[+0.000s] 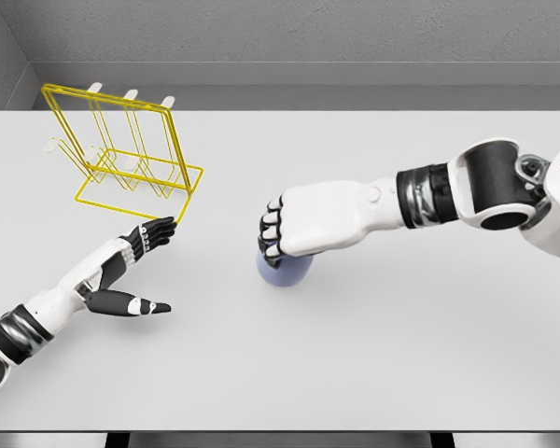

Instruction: Place the cup on the cup holder with both arms

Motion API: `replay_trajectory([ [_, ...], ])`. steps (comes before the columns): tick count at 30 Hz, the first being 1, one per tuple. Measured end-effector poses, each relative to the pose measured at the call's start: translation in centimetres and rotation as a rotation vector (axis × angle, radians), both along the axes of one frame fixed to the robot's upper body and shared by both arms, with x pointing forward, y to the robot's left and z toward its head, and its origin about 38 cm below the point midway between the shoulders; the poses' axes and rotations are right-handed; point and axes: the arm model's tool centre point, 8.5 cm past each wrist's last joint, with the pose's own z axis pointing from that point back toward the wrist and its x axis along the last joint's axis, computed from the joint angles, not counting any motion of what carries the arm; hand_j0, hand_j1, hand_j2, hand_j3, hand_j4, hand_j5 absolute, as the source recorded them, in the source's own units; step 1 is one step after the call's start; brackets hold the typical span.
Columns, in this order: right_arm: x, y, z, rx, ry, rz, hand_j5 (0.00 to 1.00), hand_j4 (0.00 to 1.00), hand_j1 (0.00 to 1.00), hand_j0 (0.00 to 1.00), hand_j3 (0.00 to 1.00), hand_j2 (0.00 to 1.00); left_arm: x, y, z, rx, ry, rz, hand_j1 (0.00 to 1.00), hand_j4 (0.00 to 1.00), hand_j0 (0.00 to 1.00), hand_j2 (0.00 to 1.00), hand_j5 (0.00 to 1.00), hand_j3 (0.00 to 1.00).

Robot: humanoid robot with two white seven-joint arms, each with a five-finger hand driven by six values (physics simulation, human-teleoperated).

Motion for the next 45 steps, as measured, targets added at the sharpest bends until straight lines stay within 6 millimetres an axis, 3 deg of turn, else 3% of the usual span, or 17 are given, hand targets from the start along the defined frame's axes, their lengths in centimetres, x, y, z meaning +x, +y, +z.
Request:
replay_trajectory([
  [9,1.0,2.0,-1.8,-0.007,0.022,-0.003,0.57,0.57,0.57,0.57,0.57,0.57,0.1,-0.2,0.0,-0.003,-0.002,-0.002,1.00,1.00,1.00,1.00,1.00,1.00],
  [15,2.8,3.1,-2.7,-0.018,0.031,-0.035,0.57,0.57,0.57,0.57,0.57,0.57,0.1,-0.2,-0.1,-0.003,-0.002,-0.002,1.00,1.00,1.00,1.00,1.00,1.00],
  [21,1.7,4.7,-3.0,-0.017,0.034,0.014,0.57,0.57,0.57,0.57,0.57,0.57,0.1,-0.2,0.0,-0.003,-0.004,-0.003,1.00,1.00,1.00,1.00,1.00,1.00],
  [33,0.1,5.8,-3.9,-0.026,0.041,0.067,0.59,0.59,0.59,0.59,0.59,0.59,0.2,-0.2,0.0,0.000,-0.003,-0.003,1.00,1.00,1.00,1.00,1.00,1.00],
  [35,-0.2,6.0,-3.8,-0.024,0.039,0.076,0.66,0.66,0.66,0.66,0.66,0.66,0.1,-0.2,-0.1,0.000,-0.002,-0.002,1.00,1.00,1.00,1.00,1.00,1.00],
  [37,-0.3,6.0,-3.7,-0.024,0.038,0.079,0.81,0.81,0.81,0.81,0.81,0.81,0.2,-0.2,0.0,0.000,-0.003,-0.002,1.00,1.00,1.00,1.00,1.00,1.00],
  [38,-0.3,6.0,-3.8,-0.024,0.039,0.080,0.96,0.96,0.96,0.96,0.96,0.96,0.2,-0.2,0.0,0.000,-0.003,-0.002,1.00,1.00,1.00,1.00,1.00,1.00],
  [45,-0.3,5.8,-3.8,-0.028,0.037,0.076,1.00,1.00,1.00,1.00,1.00,1.00,0.2,-0.3,0.0,0.000,-0.004,-0.003,1.00,1.00,1.00,1.00,1.00,1.00],
])
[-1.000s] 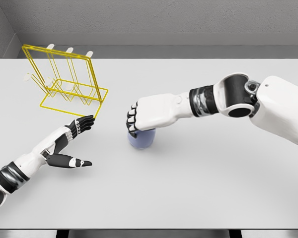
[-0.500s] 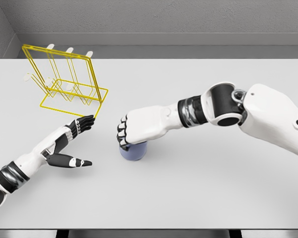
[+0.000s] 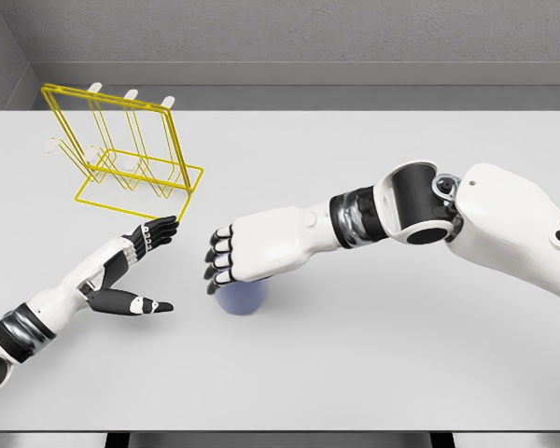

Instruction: Place the cup on the cup holder with both arms

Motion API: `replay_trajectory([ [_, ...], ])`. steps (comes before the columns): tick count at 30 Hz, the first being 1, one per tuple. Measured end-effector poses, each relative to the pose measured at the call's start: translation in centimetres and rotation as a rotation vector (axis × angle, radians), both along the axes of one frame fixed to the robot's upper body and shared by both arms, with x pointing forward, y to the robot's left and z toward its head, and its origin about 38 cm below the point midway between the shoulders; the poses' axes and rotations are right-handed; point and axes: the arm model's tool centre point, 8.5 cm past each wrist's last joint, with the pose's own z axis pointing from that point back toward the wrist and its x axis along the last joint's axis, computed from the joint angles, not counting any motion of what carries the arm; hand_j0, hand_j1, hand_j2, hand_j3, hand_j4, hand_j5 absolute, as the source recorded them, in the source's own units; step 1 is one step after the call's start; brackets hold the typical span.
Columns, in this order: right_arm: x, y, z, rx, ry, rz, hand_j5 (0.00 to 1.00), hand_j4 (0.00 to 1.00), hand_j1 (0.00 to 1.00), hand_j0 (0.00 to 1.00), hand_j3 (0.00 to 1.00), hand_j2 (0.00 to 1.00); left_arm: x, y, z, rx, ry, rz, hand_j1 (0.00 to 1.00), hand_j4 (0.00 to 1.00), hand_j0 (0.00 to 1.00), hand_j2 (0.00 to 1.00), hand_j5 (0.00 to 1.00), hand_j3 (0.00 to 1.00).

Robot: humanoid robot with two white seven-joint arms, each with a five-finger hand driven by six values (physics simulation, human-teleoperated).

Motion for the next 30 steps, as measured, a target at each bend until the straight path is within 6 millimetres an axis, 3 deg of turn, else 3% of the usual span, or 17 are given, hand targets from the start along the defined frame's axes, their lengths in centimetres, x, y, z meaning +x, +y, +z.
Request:
replay_trajectory([
  [7,0.8,-1.4,1.0,0.008,-0.018,-0.035,1.00,1.00,1.00,1.00,1.00,1.00,0.1,-0.1,0.1,0.000,-0.005,-0.001,1.00,1.00,1.00,1.00,1.00,1.00],
  [16,0.6,-4.0,4.9,0.100,-0.085,-0.072,1.00,1.00,1.00,1.00,1.00,1.00,0.5,-0.3,0.4,-0.004,-0.015,-0.004,1.00,1.00,1.00,1.00,1.00,1.00],
  [18,1.1,-6.7,5.1,0.153,-0.032,-0.149,1.00,1.00,1.00,1.00,1.00,1.00,1.1,-0.9,0.7,-0.005,-0.016,-0.006,1.00,1.00,1.00,1.00,1.00,1.00],
  [22,2.1,-14.4,6.3,0.283,0.061,-0.352,1.00,1.00,1.00,1.00,1.00,1.00,2.2,-1.9,1.1,-0.006,-0.026,-0.015,1.00,1.00,1.00,1.00,1.00,1.00],
  [25,2.3,-19.0,7.1,0.369,0.100,-0.471,1.00,1.00,1.00,1.00,1.00,1.00,3.1,-2.6,1.1,0.002,-0.027,-0.020,1.00,1.00,1.00,1.00,1.00,1.00],
  [29,2.6,-22.5,7.7,0.452,0.105,-0.567,1.00,1.00,1.00,1.00,1.00,1.00,2.8,-3.6,-0.1,0.008,0.014,-0.033,1.00,1.00,1.00,1.00,1.00,1.00],
  [30,2.7,-22.8,7.0,0.465,0.121,-0.586,1.00,1.00,1.00,1.00,1.00,1.00,2.8,-3.7,-0.3,0.010,0.019,-0.036,1.00,1.00,1.00,1.00,1.00,1.00],
])
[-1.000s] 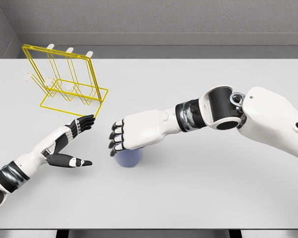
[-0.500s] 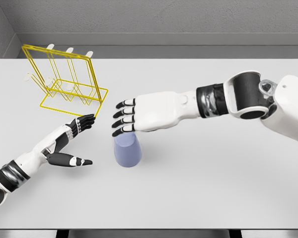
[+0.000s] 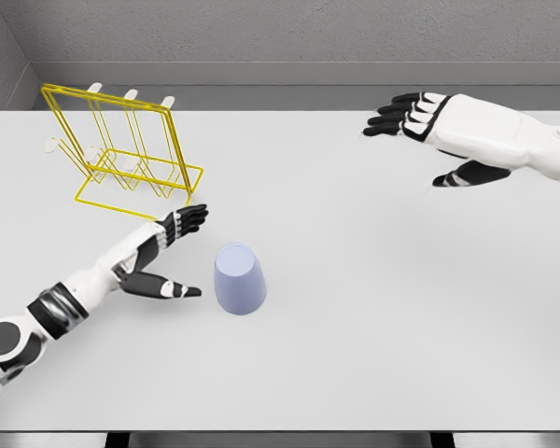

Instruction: Place the cup on the cup holder with both arms

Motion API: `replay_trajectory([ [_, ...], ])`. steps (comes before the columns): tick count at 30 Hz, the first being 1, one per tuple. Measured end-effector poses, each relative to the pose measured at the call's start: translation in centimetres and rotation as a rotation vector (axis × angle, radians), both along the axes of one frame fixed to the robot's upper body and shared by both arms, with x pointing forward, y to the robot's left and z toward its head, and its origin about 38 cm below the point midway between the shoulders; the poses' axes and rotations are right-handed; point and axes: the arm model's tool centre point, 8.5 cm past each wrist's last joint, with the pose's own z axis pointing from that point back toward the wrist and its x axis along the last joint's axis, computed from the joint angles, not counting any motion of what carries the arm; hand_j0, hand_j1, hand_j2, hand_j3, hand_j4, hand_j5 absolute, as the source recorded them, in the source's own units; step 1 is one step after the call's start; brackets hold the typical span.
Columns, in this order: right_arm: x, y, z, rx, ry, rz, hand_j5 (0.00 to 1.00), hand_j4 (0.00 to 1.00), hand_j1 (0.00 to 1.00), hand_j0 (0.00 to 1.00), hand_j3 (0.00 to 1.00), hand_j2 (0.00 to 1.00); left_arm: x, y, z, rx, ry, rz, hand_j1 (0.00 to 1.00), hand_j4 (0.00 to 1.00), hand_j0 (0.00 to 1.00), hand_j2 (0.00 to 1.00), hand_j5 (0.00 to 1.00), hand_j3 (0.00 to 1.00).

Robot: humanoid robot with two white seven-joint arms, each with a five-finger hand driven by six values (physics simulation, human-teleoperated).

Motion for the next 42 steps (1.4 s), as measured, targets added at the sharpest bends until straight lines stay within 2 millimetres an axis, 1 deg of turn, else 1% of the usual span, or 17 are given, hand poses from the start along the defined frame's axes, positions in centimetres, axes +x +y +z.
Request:
replay_trajectory([
  [3,0.7,-0.7,-0.4,0.026,0.004,-0.035,1.00,1.00,1.00,1.00,1.00,1.00,0.3,-1.0,0.2,-0.003,-0.009,-0.020,1.00,1.00,1.00,1.00,1.00,1.00],
  [4,0.8,-0.8,-0.8,0.030,0.015,-0.044,1.00,1.00,1.00,1.00,1.00,1.00,0.3,-1.3,0.1,-0.004,-0.008,-0.027,1.00,1.00,1.00,1.00,1.00,1.00],
  [7,1.1,-1.2,-1.3,0.040,0.025,-0.063,1.00,1.00,1.00,1.00,1.00,1.00,0.0,-1.9,-0.2,-0.010,0.000,-0.041,1.00,1.00,1.00,1.00,1.00,1.00],
  [8,1.2,-1.3,-1.3,0.042,0.026,-0.067,1.00,1.00,1.00,1.00,1.00,1.00,-0.1,-2.1,-0.3,-0.011,0.002,-0.044,1.00,1.00,1.00,1.00,1.00,1.00],
  [9,1.1,-1.5,-1.9,0.044,0.041,-0.074,1.00,1.00,1.00,1.00,1.00,1.00,-0.1,-2.1,-0.4,-0.010,0.002,-0.046,1.00,1.00,1.00,1.00,1.00,1.00],
  [12,1.1,-2.1,-2.6,0.047,0.060,-0.093,1.00,1.00,1.00,1.00,1.00,1.00,-0.3,-2.4,-0.4,-0.010,0.000,-0.055,1.00,1.00,1.00,1.00,1.00,1.00],
  [13,1.1,-2.3,-2.6,0.048,0.059,-0.097,1.00,1.00,1.00,1.00,1.00,1.00,-0.4,-2.4,-0.4,-0.008,-0.002,-0.058,1.00,1.00,1.00,1.00,1.00,1.00],
  [17,0.8,-2.8,-3.8,0.045,0.089,-0.111,1.00,1.00,1.00,1.00,1.00,1.00,-0.5,-2.7,-0.2,-0.006,-0.010,-0.068,1.00,1.00,1.00,1.00,1.00,1.00],
  [23,1.0,-3.7,-3.9,0.048,0.094,-0.139,1.00,1.00,1.00,1.00,1.00,1.00,-0.5,-3.2,-0.2,-0.013,-0.011,-0.075,1.00,1.00,1.00,1.00,1.00,1.00],
  [26,1.0,-3.8,-4.2,0.049,0.102,-0.142,1.00,1.00,1.00,1.00,1.00,1.00,-0.5,-3.6,-0.3,-0.020,-0.008,-0.081,1.00,1.00,1.00,1.00,1.00,1.00],
  [42,1.0,-3.9,-4.1,0.053,0.101,-0.145,1.00,1.00,1.00,1.00,1.00,1.00,-0.5,-5.4,-0.6,-0.029,-0.010,-0.110,1.00,1.00,1.00,1.00,1.00,1.00],
])
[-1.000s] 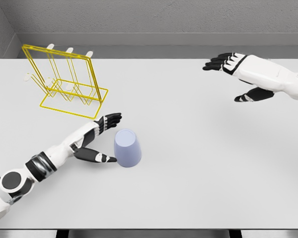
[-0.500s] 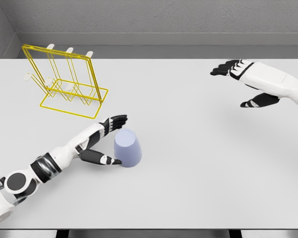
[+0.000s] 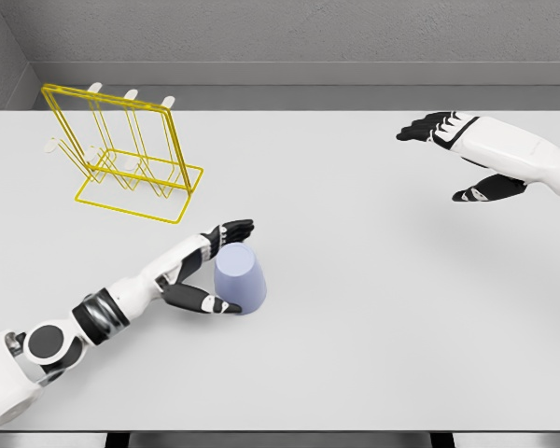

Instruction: Place the cup on the cup holder with both arms

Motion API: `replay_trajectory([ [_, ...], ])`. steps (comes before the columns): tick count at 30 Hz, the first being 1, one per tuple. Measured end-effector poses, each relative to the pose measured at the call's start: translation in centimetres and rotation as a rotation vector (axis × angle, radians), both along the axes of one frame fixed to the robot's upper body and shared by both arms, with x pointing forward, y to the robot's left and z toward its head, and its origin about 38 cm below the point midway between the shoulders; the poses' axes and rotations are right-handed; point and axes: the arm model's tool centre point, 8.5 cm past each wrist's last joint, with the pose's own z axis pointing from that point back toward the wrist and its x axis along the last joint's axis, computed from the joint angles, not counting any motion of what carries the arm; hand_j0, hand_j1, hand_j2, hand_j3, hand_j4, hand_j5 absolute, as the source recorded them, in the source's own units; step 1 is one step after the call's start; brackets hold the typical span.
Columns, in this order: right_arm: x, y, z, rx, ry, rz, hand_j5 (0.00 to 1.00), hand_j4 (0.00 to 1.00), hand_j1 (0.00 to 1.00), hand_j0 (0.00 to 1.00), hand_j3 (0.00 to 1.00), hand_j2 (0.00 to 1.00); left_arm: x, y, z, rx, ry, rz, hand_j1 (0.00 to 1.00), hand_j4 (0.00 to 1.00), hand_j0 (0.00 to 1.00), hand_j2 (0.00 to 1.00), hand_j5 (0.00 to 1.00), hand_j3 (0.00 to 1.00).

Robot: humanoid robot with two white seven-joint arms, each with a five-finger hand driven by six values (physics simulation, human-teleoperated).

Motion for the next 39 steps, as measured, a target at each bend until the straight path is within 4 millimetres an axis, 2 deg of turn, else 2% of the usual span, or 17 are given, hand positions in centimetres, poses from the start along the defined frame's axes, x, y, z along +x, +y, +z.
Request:
replay_trajectory([
  [6,0.0,0.0,0.0,0.001,0.000,0.000,1.00,1.00,1.00,1.00,1.00,1.00,0.0,-0.4,-0.3,0.004,0.013,0.000,0.98,0.98,0.98,0.98,0.98,0.98],
  [11,0.0,0.0,0.0,0.000,0.000,0.000,1.00,1.00,1.00,1.00,1.00,1.00,-0.1,-0.5,-0.2,-0.010,0.009,-0.003,0.70,0.70,0.70,0.70,0.70,0.70],
  [16,0.0,0.0,0.0,0.000,-0.001,0.001,1.00,1.00,1.00,1.00,1.00,1.00,-0.1,-0.5,0.0,-0.029,-0.008,-0.009,0.64,0.64,0.64,0.64,0.64,0.64],
  [26,0.0,0.0,0.0,0.000,0.001,0.000,1.00,1.00,1.00,1.00,1.00,1.00,0.2,-0.5,0.4,-0.036,-0.024,-0.009,0.64,0.64,0.64,0.64,0.64,0.64],
  [29,0.0,0.0,0.0,-0.001,-0.001,0.000,1.00,1.00,1.00,1.00,1.00,1.00,0.4,-0.6,1.0,-0.046,-0.041,-0.012,0.63,0.63,0.63,0.63,0.63,0.63],
  [31,0.0,0.0,0.0,-0.001,0.001,0.000,1.00,1.00,1.00,1.00,1.00,1.00,0.4,-0.6,1.4,-0.060,-0.054,-0.015,0.58,0.58,0.58,0.58,0.58,0.58],
  [39,0.0,0.0,0.0,-0.001,0.001,0.000,1.00,1.00,1.00,1.00,1.00,1.00,0.7,-0.4,3.2,-0.105,-0.110,-0.019,0.58,0.58,0.58,0.58,0.58,0.58],
])
